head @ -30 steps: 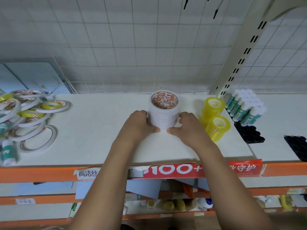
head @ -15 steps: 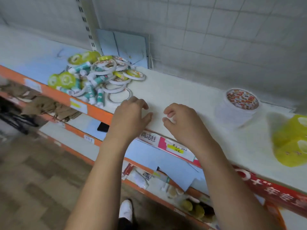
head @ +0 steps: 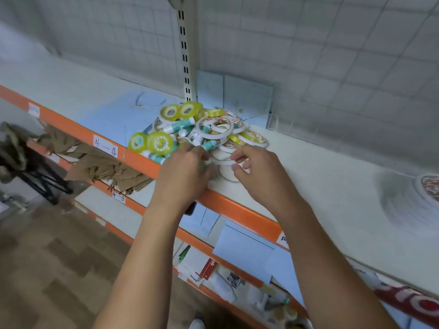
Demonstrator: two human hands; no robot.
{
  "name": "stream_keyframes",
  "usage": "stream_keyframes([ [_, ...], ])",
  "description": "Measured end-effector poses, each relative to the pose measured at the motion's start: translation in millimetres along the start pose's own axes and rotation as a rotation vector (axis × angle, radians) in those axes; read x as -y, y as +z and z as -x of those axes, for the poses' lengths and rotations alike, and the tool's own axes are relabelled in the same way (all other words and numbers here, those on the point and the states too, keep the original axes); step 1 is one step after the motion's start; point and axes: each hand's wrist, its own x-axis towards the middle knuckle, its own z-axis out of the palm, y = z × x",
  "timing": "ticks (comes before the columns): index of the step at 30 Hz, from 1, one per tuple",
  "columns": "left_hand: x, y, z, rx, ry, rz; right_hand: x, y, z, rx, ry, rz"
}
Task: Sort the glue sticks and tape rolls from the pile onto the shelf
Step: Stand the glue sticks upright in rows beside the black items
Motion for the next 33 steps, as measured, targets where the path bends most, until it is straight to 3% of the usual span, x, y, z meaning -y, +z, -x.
stream_keyframes([
  [5,31,-5,-11,0.052,0.039,-0.028,13,26,-14,0.030,0.002,-0.005],
  [11,44,7,-21,0.154,0.264,-0.100,9,42,-26,0.040,0.000,0.016],
  [23,51,13,-33,0.194,0.349,-0.075,-2,64,-65,-0.023,-0.073,0.093],
  [33,53,17,-34,0.183,0.359,-0.077,-8,64,-65,-0.188,-0.111,0.136],
])
